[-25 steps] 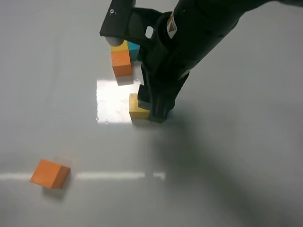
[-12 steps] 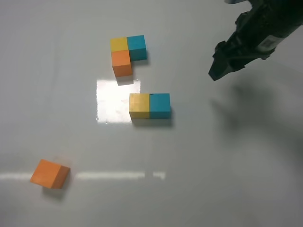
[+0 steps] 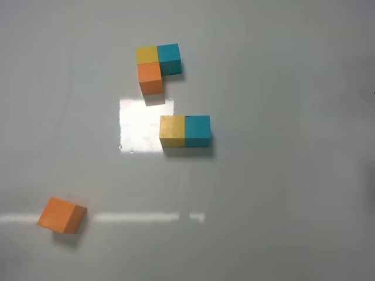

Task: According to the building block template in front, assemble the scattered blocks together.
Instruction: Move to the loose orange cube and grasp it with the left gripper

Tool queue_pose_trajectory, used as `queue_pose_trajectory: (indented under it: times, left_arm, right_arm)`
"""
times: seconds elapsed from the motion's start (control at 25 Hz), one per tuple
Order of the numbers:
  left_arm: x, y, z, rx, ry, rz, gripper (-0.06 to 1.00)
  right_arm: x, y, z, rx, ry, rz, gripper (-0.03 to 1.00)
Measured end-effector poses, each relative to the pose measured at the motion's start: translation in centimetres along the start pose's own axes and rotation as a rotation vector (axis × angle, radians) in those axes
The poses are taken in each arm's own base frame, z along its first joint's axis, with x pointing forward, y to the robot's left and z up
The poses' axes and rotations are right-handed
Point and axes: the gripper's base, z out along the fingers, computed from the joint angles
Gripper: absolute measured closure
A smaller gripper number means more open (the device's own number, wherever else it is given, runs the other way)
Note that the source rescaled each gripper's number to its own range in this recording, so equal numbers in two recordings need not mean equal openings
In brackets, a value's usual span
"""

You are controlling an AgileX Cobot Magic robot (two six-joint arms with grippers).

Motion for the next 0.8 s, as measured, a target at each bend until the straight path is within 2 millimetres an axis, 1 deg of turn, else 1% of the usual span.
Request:
queue_pose_trajectory:
  times: [0.2, 0.32, 0.36, 0.48, 0.6, 0.72, 0.8]
  left_arm:
    - [0.0, 0.0, 0.0, 0.0, 0.001, -0.001, 0.23]
    - [0.0, 0.0, 0.0, 0.0, 0.001, -0.001, 0.23]
    - [0.0, 0.0, 0.0, 0.0, 0.001, -0.001, 0.23]
    - [0.0, 0.0, 0.0, 0.0, 0.001, -0.001, 0.23]
    - [0.0, 0.0, 0.0, 0.0, 0.001, -0.001, 0.23]
    - [0.0, 0.0, 0.0, 0.0, 0.001, -0.001, 0.23]
    - [0.0, 0.0, 0.0, 0.0, 0.001, -0.001, 0.23]
  right_arm:
    - [7.4, 1.0, -2.5, -0.011, -0.076, 0.105, 0.56]
    - [11.4, 1.6, -3.2, -0.019, -0.096, 0.123, 0.56]
    - [12.4, 1.7, -3.6, -0.018, -0.122, 0.135, 0.56]
    - [15.3, 2.0, -3.8, -0.019, -0.16, 0.171, 0.57]
    - [17.9, 2.4, -3.4, -0.017, -0.173, 0.181, 0.57]
    - [19.6, 2.7, -2.7, -0.015, -0.163, 0.18, 0.57]
    - [20.1, 2.8, -2.2, -0.016, -0.146, 0.183, 0.57]
